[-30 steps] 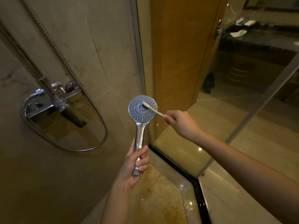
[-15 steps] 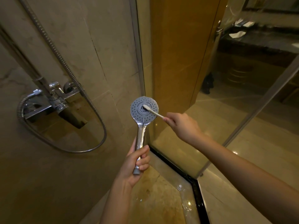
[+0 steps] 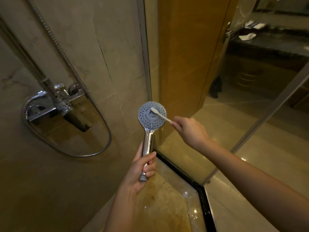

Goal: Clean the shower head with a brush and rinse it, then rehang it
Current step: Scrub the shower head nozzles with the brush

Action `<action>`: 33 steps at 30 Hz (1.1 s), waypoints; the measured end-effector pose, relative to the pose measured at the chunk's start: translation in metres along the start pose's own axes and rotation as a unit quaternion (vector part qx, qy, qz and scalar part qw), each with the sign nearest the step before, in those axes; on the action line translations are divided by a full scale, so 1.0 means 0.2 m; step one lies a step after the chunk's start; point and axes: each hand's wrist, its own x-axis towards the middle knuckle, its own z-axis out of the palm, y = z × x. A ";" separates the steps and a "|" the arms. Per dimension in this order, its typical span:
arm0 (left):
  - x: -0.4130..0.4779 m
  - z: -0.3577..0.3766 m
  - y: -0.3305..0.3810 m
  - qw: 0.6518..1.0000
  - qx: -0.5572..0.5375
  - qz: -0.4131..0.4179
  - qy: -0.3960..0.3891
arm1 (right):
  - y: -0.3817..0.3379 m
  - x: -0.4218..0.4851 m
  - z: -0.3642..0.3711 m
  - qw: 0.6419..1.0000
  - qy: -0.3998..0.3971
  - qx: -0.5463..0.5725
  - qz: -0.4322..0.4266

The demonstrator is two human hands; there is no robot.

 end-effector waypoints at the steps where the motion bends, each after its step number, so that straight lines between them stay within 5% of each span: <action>1: 0.00 0.00 0.00 1.000 0.000 0.000 -0.003 | -0.01 -0.01 0.00 1.000 0.000 0.001 -0.005; 33: 0.02 0.07 -0.01 0.979 0.190 0.069 0.032 | 0.01 0.00 -0.04 1.000 -0.002 0.001 -0.004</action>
